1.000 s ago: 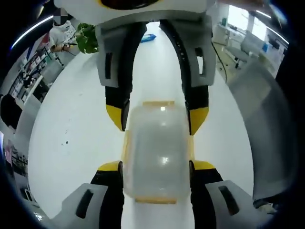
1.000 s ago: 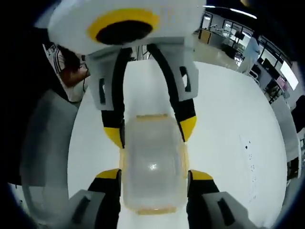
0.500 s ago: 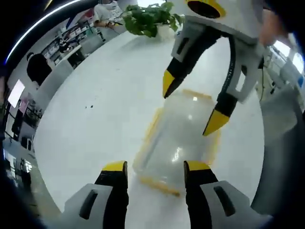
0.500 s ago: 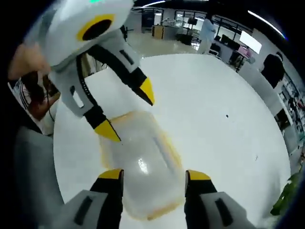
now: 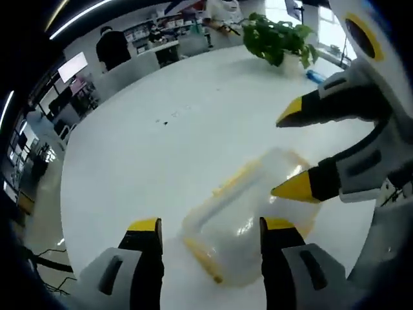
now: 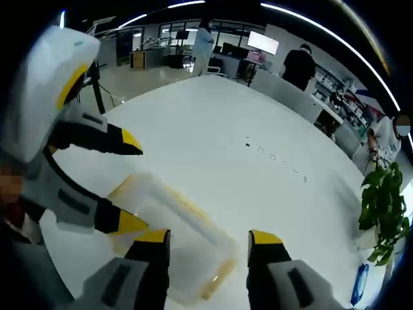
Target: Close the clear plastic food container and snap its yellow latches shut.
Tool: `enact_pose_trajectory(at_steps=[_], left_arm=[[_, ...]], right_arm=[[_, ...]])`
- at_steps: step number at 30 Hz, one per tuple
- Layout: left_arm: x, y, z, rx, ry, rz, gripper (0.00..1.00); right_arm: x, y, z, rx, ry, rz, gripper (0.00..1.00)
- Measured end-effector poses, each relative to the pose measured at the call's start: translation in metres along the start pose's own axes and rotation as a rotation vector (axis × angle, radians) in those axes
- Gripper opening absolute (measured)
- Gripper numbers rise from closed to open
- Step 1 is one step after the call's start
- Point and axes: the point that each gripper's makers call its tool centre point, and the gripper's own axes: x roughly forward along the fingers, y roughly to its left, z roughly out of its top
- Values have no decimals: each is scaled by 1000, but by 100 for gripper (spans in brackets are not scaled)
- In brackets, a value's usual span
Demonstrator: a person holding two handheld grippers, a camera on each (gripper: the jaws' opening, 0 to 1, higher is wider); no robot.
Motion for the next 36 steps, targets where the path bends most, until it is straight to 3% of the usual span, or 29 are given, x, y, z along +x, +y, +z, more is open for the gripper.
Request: enact_pose_trajectory(at_steps=[2, 6, 9, 13, 17, 19, 21, 27, 32, 35, 36], left_arm=[[0, 1, 0, 0, -9, -4, 58], [-3, 2, 10, -154, -133, -43, 57], [-4, 3, 2, -163, -129, -42, 51], [-5, 2, 1, -293, -188, -67, 53], [-7, -1, -5, -336, -209, -91, 54], [-7, -1, -6, -368, -239, -98, 54], [-5, -3, -8, -420, -251, -114, 55], [-3, -2, -10, -400, -257, -108, 55], [4, 0, -22, -448, -230, -104, 51], [8, -2, -33, -458, -201, -106, 50], [9, -7, -31, -523, -211, -137, 52]], right_arm=[[-1, -5, 2, 1, -18, -4, 44], [1, -3, 1, 86, -61, 43, 51], [-2, -6, -3, 93, -99, 14, 51], [-7, -6, 1, 285, -214, 32, 55], [-11, -5, -8, 287, -226, 0, 54], [-11, 4, -4, 366, -283, 40, 54], [-8, 8, -11, 424, -279, 56, 55], [-5, 8, -17, 376, -254, 47, 56], [4, 13, -33, 427, -214, 67, 57], [10, 15, -49, 357, -142, 59, 57], [11, 15, -38, 418, -225, 74, 60]])
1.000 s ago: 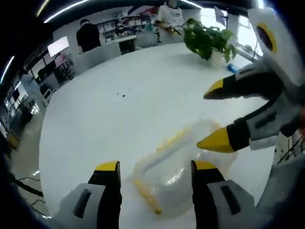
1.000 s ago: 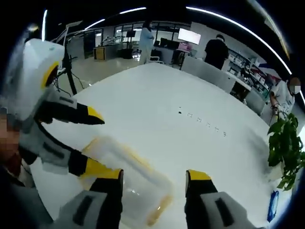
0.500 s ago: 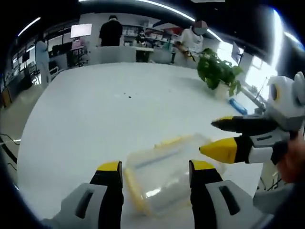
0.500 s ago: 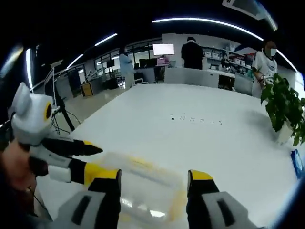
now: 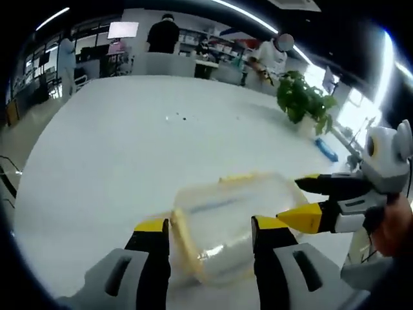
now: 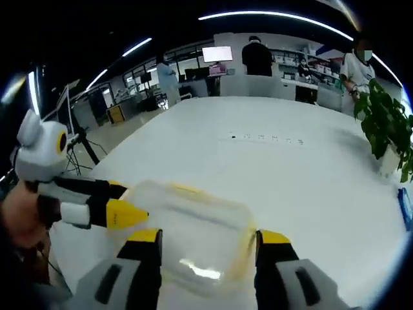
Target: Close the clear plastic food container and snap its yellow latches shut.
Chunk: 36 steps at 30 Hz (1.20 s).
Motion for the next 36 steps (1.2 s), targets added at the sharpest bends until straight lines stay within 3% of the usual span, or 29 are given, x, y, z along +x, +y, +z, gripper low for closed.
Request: enact_pose_trajectory(at_steps=[1, 2, 10, 11, 12, 13, 16, 17, 18, 20, 28, 36], left_arm=[[0, 0, -1, 2, 7, -4, 54], [2, -1, -2, -5, 10, -12, 54], [3, 0, -1, 9, -6, -25, 52], [4, 0, 0, 3, -13, -30, 52], [4, -2, -1, -34, -14, -27, 51], [4, -1, -1, -12, -12, -28, 50], [4, -3, -3, -31, -6, -29, 48], [-1, 5, -21, -138, 69, 33, 47], [7, 0, -10, -69, 4, -20, 47], [3, -4, -7, -75, -18, -14, 47], [0, -1, -4, -77, -39, -20, 48], [-1, 18, 4, -78, -27, -12, 48]], right_arm=[[-3, 2, -15, 7, 82, 12, 63], [-1, 1, -9, 14, 51, 10, 64], [0, 2, -10, 45, 4, 19, 62], [2, 6, -9, 67, -7, 62, 60], [3, 5, -21, 143, 41, 63, 59], [8, 0, -18, 170, -6, 28, 58], [6, 1, -16, 149, -21, 11, 58], [7, 2, -18, 146, -21, 7, 57], [8, 3, -16, 149, -26, 7, 57], [8, 3, -15, 145, -25, 6, 57], [8, 6, -13, 135, -34, 18, 57], [21, 15, -2, 125, -33, 40, 56]])
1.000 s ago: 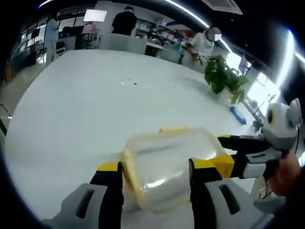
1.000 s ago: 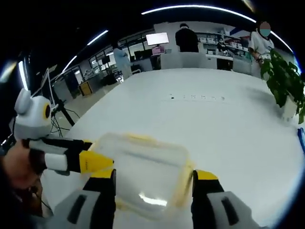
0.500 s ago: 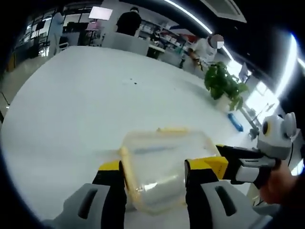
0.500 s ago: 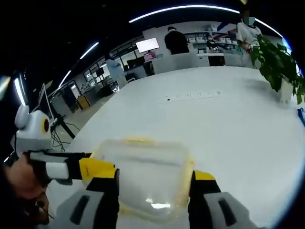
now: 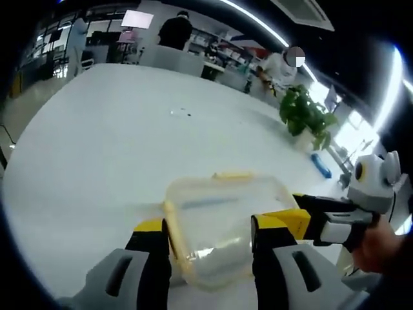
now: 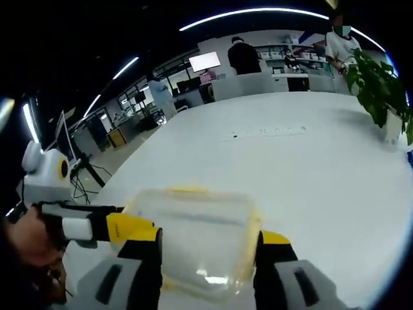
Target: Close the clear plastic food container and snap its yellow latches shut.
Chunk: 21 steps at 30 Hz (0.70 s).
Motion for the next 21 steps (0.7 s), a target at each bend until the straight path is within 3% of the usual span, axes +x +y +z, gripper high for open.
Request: enact_pose_trajectory(at_steps=[21], left_arm=[[-5, 88, 49, -35, -29, 64, 48]], right_arm=[[81, 53, 42, -48, -13, 74, 55]])
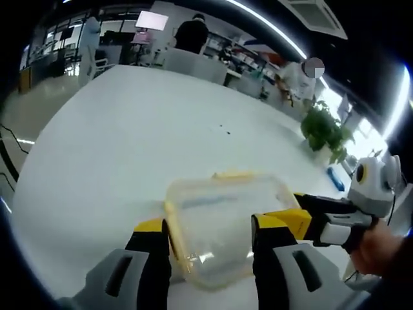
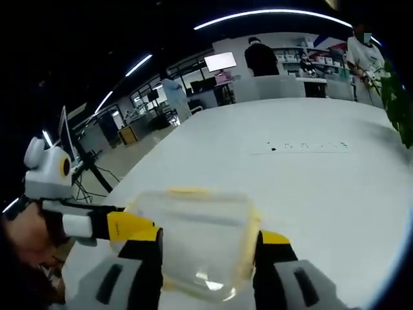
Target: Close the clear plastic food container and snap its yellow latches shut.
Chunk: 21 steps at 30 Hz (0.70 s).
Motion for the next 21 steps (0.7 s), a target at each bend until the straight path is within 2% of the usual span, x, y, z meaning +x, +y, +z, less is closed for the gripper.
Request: enact_pose_trajectory(at_steps=[8, 21], left_arm=[[7, 20, 19, 0, 1, 2, 48], [5, 22, 19, 0, -13, -1, 49]], right_arm=[[22, 6, 14, 4, -6, 2, 55], [21, 7, 13, 10, -35, 8, 55]])
